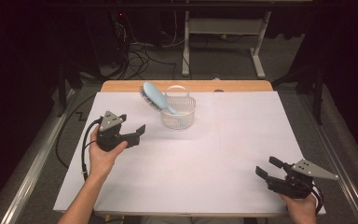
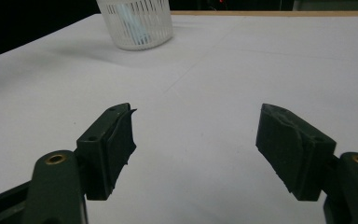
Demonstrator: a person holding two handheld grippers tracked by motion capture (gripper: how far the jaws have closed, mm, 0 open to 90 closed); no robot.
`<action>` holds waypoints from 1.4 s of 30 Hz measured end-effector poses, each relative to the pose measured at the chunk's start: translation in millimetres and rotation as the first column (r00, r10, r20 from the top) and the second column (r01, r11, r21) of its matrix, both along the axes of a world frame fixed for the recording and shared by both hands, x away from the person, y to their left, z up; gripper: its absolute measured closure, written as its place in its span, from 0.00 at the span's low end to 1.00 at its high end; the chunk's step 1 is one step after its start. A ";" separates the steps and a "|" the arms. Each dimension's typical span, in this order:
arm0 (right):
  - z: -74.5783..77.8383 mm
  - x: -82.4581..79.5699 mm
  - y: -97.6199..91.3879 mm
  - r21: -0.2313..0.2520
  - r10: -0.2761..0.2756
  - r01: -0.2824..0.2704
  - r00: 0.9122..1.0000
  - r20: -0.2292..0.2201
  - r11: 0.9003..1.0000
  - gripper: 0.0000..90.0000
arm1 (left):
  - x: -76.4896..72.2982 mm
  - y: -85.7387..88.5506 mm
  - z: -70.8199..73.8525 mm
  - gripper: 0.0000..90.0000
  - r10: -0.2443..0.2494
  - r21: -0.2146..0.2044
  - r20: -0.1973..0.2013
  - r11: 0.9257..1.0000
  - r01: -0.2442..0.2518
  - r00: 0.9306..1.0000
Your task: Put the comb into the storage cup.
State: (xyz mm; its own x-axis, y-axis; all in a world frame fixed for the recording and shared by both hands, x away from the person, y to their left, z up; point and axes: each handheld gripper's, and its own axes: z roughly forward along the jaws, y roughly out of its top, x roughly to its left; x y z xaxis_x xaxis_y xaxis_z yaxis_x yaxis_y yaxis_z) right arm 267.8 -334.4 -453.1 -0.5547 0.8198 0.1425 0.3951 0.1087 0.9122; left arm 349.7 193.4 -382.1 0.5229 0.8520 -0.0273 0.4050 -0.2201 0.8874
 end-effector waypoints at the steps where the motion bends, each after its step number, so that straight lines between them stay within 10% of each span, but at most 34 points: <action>1: 0.0 0.0 -0.1 0.000 0.000 0.000 1.000 0.001 1.000 0.31 | -0.3 0.4 -0.4 0.22 0.001 -0.001 -0.001 1.000 -0.001 1.000; 42: -0.1 0.0 -1.0 0.007 -0.006 0.006 1.000 -0.002 1.000 0.31 | -18.3 10.7 -10.6 0.23 0.012 -0.026 -0.001 1.000 -0.012 1.000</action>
